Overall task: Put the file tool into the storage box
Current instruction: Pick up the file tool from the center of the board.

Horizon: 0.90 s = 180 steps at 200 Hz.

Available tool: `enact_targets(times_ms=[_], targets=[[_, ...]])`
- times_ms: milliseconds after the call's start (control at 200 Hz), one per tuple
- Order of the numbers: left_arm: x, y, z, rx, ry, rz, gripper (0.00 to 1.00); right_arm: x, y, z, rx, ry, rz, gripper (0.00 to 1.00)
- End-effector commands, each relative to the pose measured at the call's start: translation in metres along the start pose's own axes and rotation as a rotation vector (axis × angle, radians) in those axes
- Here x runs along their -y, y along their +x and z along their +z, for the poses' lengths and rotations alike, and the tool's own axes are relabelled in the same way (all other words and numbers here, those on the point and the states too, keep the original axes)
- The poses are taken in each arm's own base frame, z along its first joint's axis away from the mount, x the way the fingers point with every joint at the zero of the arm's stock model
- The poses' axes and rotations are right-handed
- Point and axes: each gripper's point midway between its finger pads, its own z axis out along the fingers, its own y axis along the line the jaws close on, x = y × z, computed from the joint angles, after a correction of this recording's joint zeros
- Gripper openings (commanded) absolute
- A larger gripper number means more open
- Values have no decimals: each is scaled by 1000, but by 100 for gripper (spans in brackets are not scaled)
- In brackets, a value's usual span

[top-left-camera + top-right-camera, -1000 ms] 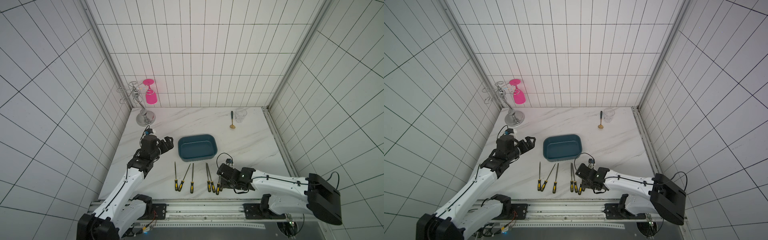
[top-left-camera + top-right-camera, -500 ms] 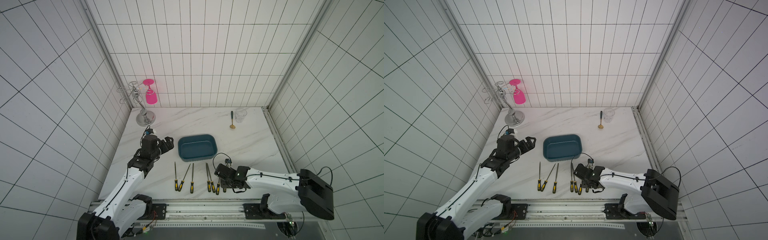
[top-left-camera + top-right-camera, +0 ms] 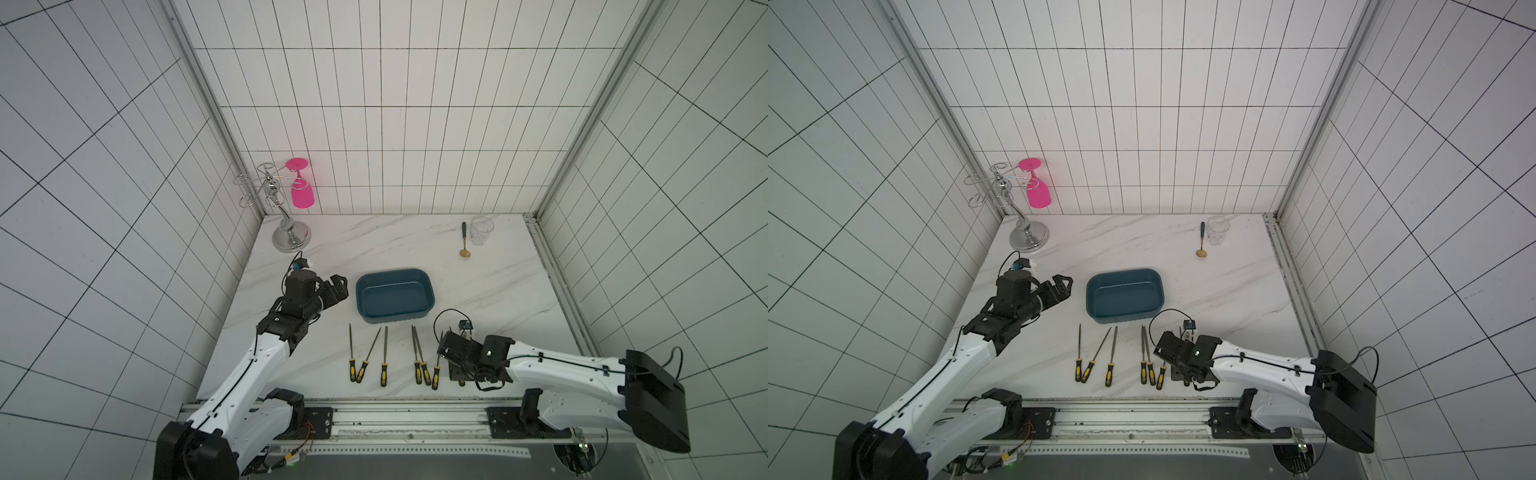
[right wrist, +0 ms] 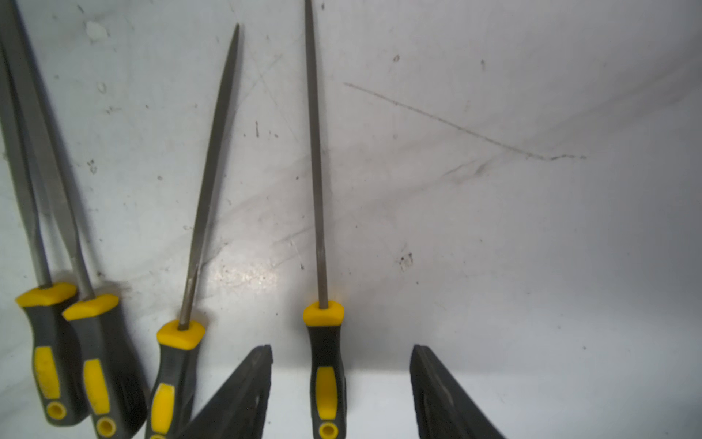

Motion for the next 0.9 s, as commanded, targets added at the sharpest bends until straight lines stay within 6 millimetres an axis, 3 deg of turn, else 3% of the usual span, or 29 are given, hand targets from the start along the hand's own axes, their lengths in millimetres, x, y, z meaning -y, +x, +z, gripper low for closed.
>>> enact_targets(times_ms=[0, 391, 446, 616, 776, 896], targets=[[5, -11, -7, 36, 0, 29, 98, 14, 13, -1, -20, 58, -6, 58], [6, -8, -8, 23, 6, 26, 98, 12, 20, 14, -31, 87, -32, 47], [5, -8, -8, 27, 6, 27, 98, 4, 19, 20, -32, 67, -30, 47], [5, -8, -8, 20, 4, 23, 98, 2, 22, 27, -40, 94, -48, 30], [15, -15, -16, 39, 42, -9, 98, 13, 19, 13, 20, 122, -30, 12], [45, -23, -26, 53, 164, -77, 98, 20, 8, -10, 86, 106, -6, 11]])
